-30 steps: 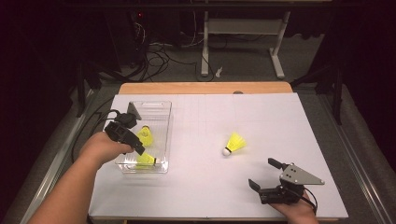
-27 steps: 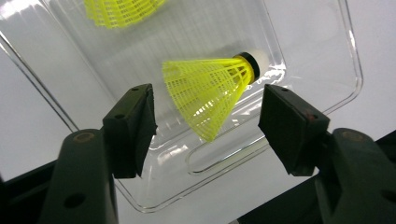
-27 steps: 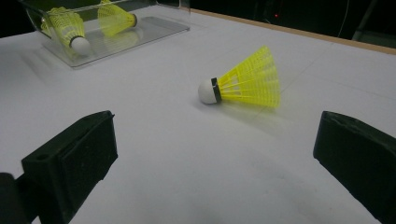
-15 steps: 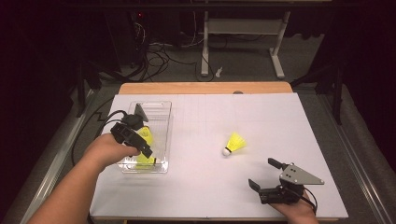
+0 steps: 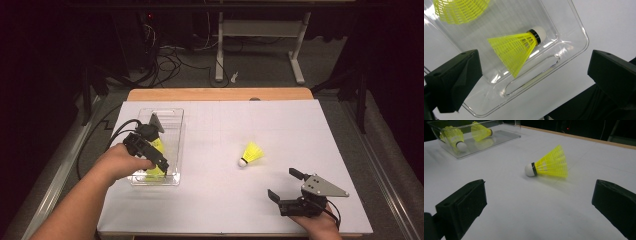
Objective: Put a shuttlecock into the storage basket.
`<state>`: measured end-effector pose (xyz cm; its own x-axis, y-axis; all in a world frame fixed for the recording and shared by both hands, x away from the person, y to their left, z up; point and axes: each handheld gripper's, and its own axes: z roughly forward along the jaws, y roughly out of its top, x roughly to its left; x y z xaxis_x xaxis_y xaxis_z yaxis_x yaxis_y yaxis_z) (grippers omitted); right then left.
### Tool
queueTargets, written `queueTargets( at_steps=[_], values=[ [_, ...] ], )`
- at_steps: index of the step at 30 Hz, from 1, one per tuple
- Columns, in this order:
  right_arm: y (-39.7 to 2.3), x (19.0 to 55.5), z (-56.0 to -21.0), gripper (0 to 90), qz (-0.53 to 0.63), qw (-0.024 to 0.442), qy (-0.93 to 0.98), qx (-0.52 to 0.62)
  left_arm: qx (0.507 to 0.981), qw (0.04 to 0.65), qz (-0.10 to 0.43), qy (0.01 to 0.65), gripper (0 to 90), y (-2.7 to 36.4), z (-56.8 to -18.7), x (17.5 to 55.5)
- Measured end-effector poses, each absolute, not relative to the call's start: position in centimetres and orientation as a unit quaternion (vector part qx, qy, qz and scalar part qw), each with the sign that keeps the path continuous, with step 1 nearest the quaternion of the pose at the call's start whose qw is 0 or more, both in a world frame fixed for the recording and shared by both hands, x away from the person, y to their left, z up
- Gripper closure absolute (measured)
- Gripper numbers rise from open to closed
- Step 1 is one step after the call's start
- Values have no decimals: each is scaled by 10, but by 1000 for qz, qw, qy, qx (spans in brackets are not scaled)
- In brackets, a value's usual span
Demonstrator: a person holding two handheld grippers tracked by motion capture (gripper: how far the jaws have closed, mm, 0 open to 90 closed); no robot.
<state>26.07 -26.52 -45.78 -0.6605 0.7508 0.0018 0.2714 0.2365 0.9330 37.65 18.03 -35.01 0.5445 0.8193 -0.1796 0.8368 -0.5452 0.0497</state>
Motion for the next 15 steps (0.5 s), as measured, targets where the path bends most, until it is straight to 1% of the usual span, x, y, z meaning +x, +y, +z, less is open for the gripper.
queueTargets(
  at_steps=[15],
  values=[
    [-267,257,-456,0,515,236,752,337,886,75,-65,453,7,151,-344,375]
  ],
)
